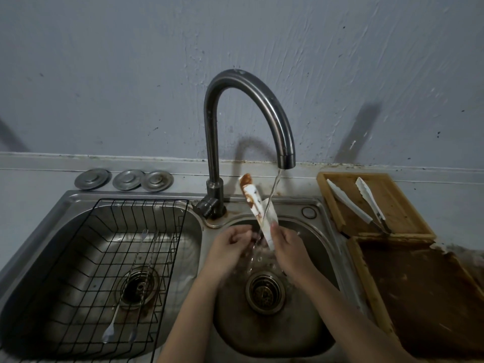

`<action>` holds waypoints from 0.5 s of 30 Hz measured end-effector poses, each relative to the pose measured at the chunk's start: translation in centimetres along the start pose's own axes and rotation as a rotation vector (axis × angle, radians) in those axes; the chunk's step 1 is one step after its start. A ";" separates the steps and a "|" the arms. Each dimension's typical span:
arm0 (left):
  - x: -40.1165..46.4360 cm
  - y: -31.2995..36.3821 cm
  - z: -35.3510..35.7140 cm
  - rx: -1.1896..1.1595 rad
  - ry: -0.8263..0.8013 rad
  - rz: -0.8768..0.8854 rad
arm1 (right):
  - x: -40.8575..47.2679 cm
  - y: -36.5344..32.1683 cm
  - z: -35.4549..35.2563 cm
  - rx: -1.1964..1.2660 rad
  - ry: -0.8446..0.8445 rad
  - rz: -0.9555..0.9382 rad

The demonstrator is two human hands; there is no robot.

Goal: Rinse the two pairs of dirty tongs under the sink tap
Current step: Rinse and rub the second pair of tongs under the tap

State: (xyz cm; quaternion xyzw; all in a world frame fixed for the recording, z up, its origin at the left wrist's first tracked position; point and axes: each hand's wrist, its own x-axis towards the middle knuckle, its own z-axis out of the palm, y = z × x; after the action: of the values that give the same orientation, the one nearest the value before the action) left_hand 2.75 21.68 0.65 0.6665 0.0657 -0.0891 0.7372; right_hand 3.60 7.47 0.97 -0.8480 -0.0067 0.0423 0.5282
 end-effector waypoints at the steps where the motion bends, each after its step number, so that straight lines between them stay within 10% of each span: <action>1: 0.1 0.0 0.4 -0.098 -0.043 0.002 | 0.1 0.0 0.1 -0.044 -0.010 -0.029; 15: 0.0 -1.6 3.5 -0.331 0.022 -0.241 | -1.1 1.4 -1.7 -0.433 -0.050 -0.118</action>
State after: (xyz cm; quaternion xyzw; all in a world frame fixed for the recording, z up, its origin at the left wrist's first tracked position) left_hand 2.32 18.01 -0.50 0.5246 0.1665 -0.1575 0.8199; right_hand 2.55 5.26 0.55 -0.9385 -0.0783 0.0299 0.3350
